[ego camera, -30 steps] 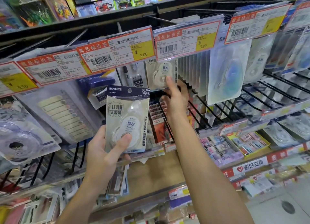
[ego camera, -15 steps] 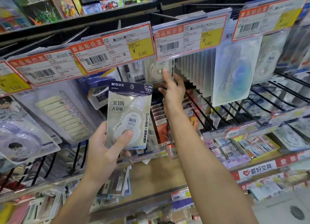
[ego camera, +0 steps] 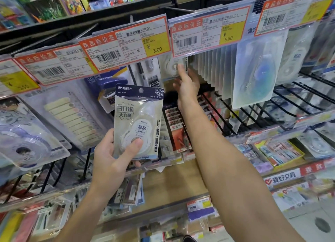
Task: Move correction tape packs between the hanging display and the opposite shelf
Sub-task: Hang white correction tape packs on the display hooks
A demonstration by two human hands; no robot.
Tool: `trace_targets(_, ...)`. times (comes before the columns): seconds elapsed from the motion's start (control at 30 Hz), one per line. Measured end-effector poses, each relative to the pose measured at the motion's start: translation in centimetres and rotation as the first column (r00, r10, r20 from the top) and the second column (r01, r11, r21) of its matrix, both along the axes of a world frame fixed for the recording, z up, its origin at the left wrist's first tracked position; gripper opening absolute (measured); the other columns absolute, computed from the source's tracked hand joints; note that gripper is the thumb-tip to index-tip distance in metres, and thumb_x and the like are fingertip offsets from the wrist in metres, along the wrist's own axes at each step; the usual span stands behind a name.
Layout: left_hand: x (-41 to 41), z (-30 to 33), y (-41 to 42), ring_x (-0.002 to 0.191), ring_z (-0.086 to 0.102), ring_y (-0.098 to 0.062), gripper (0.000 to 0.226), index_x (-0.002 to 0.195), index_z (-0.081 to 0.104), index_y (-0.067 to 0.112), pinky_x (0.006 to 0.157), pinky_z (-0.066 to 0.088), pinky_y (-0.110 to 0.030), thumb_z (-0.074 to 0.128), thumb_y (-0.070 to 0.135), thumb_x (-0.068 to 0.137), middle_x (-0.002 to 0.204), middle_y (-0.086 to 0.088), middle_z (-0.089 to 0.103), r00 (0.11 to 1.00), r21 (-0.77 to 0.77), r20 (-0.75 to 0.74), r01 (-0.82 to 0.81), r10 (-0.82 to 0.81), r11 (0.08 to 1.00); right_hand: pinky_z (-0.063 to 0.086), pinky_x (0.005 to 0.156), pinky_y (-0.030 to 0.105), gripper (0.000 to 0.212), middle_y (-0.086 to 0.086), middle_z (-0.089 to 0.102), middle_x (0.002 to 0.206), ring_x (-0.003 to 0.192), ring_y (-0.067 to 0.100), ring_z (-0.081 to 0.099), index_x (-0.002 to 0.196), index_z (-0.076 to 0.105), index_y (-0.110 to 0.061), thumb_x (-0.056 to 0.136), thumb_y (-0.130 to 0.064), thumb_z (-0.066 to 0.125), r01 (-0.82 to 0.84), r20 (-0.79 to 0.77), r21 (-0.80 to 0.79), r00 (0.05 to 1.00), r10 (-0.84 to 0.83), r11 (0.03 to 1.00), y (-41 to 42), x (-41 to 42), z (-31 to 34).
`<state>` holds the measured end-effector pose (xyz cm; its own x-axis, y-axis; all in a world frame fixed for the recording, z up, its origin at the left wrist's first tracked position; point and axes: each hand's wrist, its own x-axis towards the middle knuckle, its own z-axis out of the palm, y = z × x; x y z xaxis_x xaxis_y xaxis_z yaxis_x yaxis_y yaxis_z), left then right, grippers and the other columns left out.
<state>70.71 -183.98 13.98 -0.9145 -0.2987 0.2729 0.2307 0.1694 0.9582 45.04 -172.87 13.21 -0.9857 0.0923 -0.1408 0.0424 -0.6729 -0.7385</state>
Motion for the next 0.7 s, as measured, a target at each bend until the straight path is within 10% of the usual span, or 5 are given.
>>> trace_targets(0.2,1.6,0.5,-0.6,0.083,0.074,-0.026,0.024,0.102,0.07,0.035,0.049,0.057,-0.033,0.077,0.032,0.079,0.106,-0.009,0.074,0.998,-0.008,0.031,-0.047,0.047,0.999,0.051,0.065,0.022,0.051,0.007,0.063,0.128,0.098,0.016,0.066,0.135,0.053,-0.017,0.091,-0.03,0.074,-0.005,0.018,0.036,1.0,0.004,0.999,-0.6,-0.9,0.5)
trace_targets(0.7,4.7,0.7,-0.4,0.078,0.071,-0.035,0.029,0.112,0.065,0.015,0.044,0.056,-0.037,0.068,0.017,0.083,0.104,-0.008,0.074,0.993,-0.068,0.048,-0.106,0.109,0.992,0.055,0.095,0.035,0.064,0.006,0.056,0.136,0.121,0.021,0.058,0.146,0.042,-0.019,0.092,-0.034,0.073,-0.082,-0.002,0.123,0.997,0.083,0.989,-0.7,-2.3,0.9)
